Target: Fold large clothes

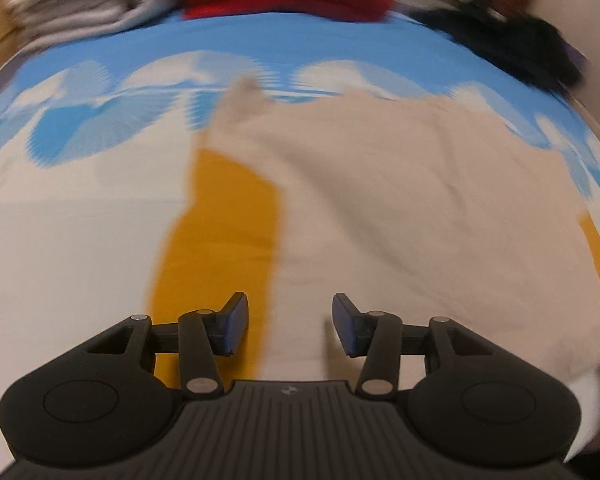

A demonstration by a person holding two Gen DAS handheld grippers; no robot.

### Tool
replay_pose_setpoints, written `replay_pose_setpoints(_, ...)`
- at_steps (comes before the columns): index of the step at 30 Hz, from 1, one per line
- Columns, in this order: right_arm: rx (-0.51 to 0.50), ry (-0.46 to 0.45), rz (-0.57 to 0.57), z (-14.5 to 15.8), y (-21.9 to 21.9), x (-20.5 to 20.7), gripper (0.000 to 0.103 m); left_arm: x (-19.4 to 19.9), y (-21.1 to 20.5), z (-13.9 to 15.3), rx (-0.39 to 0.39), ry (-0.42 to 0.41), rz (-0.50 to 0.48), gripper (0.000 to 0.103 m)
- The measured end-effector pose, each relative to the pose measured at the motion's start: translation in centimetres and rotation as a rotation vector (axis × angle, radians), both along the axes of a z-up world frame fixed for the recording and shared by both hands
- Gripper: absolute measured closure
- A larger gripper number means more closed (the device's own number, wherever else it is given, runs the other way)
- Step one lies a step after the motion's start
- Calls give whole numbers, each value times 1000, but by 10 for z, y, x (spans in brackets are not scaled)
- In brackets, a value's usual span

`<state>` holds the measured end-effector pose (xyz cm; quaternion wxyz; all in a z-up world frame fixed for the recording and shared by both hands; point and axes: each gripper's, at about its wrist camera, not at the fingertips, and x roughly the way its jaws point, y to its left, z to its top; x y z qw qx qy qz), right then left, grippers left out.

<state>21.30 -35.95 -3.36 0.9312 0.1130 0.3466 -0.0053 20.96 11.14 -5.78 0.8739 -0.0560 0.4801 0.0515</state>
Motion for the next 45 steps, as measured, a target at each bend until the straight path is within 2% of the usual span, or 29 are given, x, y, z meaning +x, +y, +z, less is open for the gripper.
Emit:
replay_pose_setpoints(4, 37, 67, 85, -20, 40, 11, 64, -7, 27, -14, 30, 104, 57, 51)
replay_pose_setpoints(6, 43, 127, 115, -32, 56, 22, 64, -11, 37, -20, 15, 140, 62, 50)
replay_pose_setpoints(9, -66, 342, 125, -72, 84, 43, 63, -16, 49, -17, 11, 129, 82, 47)
replay_pose_setpoints(11, -145, 427, 102, -88, 91, 49, 64, -21, 55, -13, 14, 126, 91, 47)
replay_pose_setpoints(12, -141, 433, 86, -89, 91, 51, 64, -23, 59, -12, 12, 125, 93, 47)
replay_pose_setpoints(16, -90, 352, 46, -71, 97, 48, 63, -28, 72, -10, -7, 128, 96, 46)
replay_pose_setpoints(20, -54, 232, 59, -43, 105, 39, 63, -32, 91, -16, -50, 155, 123, 45)
replay_pose_setpoints(23, -21, 189, 73, -27, 108, 32, 62, -35, 98, -19, -53, 173, 132, 44)
replay_pose_setpoints(29, -3, 164, 68, -15, 99, 38, 62, -38, 103, -20, -48, 130, 127, 41)
replay_pose_setpoints(33, -9, 153, 75, -15, 91, 39, 62, -39, 113, -25, -42, 109, 170, 41)
replay_pose_setpoints(37, -6, 156, 70, -14, 85, 38, 62, -36, 127, -34, -82, 123, 230, 27)
replay_pose_setpoints(41, -13, 156, 69, -15, 80, 38, 62, -29, 133, -46, -115, 181, 240, 27)
replay_pose_setpoints(45, -5, 152, 49, -15, 73, 40, 62, -21, 134, -50, -174, 170, 228, 27)
